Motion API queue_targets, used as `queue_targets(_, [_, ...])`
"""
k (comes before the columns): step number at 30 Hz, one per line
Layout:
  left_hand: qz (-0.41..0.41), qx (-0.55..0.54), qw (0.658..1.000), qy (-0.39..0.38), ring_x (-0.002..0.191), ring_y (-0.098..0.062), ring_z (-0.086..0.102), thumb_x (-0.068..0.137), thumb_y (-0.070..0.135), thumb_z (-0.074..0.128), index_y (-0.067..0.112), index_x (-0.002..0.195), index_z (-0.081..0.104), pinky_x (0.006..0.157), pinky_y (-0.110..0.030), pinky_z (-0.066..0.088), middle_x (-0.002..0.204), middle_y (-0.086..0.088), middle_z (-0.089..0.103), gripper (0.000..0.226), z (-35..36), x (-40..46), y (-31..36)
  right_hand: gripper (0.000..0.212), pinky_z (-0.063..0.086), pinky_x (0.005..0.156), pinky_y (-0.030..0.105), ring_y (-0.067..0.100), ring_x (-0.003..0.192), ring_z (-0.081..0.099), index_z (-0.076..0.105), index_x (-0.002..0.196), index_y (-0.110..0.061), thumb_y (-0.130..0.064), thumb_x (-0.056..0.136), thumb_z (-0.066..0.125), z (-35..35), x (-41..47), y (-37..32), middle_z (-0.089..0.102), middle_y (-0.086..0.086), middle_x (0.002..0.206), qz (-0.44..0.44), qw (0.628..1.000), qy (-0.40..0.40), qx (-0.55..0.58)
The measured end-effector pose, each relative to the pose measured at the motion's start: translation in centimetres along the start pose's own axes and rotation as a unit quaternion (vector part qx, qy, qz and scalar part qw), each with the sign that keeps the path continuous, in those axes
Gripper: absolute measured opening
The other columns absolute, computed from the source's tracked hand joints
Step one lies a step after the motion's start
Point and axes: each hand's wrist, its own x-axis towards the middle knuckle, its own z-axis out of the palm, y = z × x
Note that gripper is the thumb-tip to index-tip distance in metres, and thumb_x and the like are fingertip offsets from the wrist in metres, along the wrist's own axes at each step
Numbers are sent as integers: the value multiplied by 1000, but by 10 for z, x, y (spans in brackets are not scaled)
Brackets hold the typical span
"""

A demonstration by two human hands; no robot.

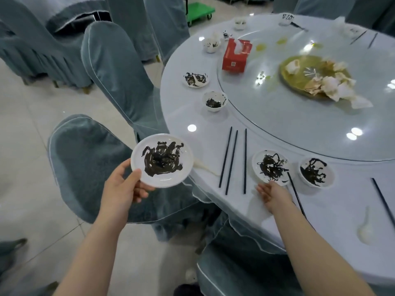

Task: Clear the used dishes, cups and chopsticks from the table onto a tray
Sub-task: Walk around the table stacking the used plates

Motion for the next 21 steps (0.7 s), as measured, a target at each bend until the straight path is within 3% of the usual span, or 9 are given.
queue_targets(2, [-9,-8,1000,-1,41,-11,52,98,17,51,35,115,59,36,-19,38,64,-14,70,26,-2,7,-2,21,41,33,14,14,44,64,54,80,-4,-14,98,48,6,-6,0,67,7,56,9,1000,-19,10])
queue_targets(6, [-7,-9,1000,-14,41,-10,53,98,17,50,35,113,59,37,-18,38,65,-15,70,26,-11,22,1,18,45,38,16,18,61,61,57,80,-5,-15,94,53,29,-31,-2,66,7,63,13,997,-71,0])
queue_targets(15, [19,-12,998,-66,40,-9,53,98,14,49,38,108,56,36,-18,39,62,-12,70,27,-69,46,28,17,45,45,20,15,50,59,57,77,-7,-16,92,54,116,-155,18,62,5,57,-68,977,-196,-46])
queue_targets(21, [31,9,997,-75,40,-11,54,98,15,49,31,128,50,37,-20,39,64,-13,71,34,-129,60,41,17,44,45,21,16,50,59,57,78,-7,-15,93,53,180,-234,55,62,4,56,-122,947,-267,-129])
